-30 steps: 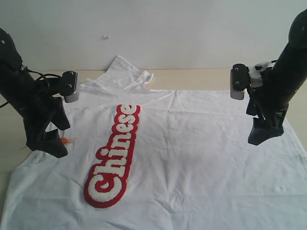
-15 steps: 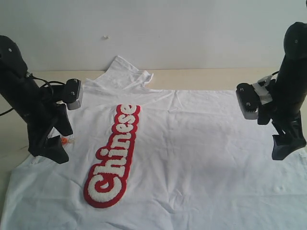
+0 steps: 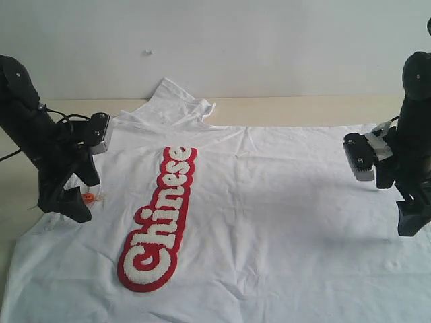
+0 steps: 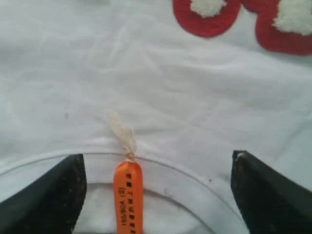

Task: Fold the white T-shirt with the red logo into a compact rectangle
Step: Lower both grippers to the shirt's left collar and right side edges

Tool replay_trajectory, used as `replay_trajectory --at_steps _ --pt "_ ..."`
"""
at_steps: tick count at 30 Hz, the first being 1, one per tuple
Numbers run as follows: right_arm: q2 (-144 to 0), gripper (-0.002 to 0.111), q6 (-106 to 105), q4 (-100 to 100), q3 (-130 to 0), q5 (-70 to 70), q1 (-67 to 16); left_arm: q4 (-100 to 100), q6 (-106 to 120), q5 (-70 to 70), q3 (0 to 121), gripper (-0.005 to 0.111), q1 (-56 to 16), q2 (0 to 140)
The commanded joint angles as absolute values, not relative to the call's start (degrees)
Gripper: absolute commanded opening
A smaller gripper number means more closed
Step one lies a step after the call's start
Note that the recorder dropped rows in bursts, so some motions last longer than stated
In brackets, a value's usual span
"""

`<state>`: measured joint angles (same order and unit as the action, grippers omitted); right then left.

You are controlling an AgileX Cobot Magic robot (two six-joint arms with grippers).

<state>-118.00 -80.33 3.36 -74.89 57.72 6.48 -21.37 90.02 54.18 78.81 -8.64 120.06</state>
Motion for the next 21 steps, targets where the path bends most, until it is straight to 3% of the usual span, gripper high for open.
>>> replay_trajectory --at_steps 1,7,21 --pt "-117.97 0.105 -80.26 3.41 -75.22 55.28 8.02 -19.83 93.42 54.87 80.50 0.078 -8.49 120.64" --pt "-118.06 0.105 -80.26 2.99 -75.22 55.29 8.02 -18.11 94.02 56.18 86.00 0.078 -7.32 123.27" --pt "-121.30 0.105 -80.26 1.12 -75.22 53.75 8.02 -17.01 94.27 55.65 84.06 0.078 -7.43 126.17"
